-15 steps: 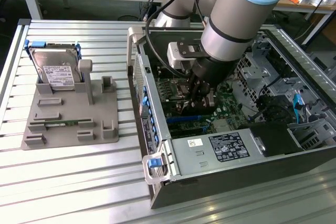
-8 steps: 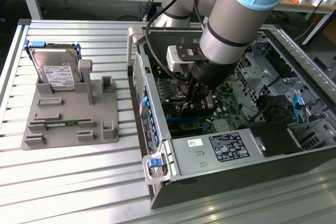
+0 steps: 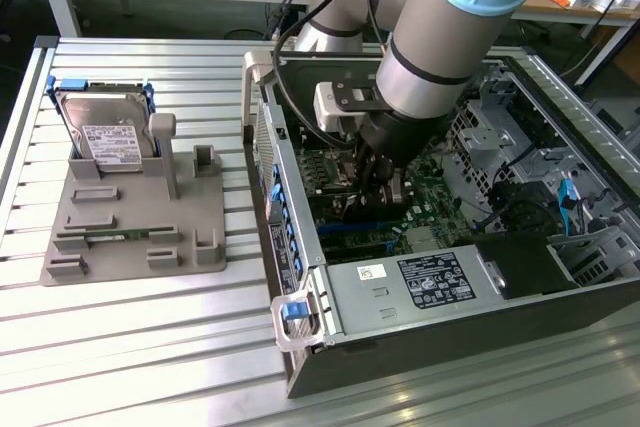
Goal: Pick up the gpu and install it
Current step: 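Insert the gpu into the slot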
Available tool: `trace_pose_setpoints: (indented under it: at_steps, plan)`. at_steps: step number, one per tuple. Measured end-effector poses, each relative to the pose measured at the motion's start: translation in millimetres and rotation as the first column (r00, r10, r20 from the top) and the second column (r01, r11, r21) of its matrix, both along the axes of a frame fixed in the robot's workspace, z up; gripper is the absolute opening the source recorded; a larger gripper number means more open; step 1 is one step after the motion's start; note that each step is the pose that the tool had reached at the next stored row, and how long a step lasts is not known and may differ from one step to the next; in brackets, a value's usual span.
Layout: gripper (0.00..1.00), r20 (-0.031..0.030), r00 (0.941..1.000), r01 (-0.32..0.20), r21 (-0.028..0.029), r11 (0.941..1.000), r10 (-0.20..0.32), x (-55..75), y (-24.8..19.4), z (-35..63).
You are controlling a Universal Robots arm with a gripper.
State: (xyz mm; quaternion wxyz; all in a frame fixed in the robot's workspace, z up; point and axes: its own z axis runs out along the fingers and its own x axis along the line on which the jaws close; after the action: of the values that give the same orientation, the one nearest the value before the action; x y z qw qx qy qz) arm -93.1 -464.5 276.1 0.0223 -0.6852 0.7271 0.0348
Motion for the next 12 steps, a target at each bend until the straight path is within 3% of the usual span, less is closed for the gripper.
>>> trace_pose_setpoints:
  at_steps: [3, 5, 12]
  plan:
    - [0.26, 0.0015, 1.0, 0.001, 0.0003, 1.0, -0.001, -1.1, 0.1, 0.1]
    - [0.26, 0.0014, 1.0, 0.009, 0.0036, 1.0, -0.009, -1.1, 0.1, -2.4]
    - [0.26, 0.0015, 1.0, 0.01, 0.0036, 0.9999, -0.01, -0.5, -0.3, -4.1]
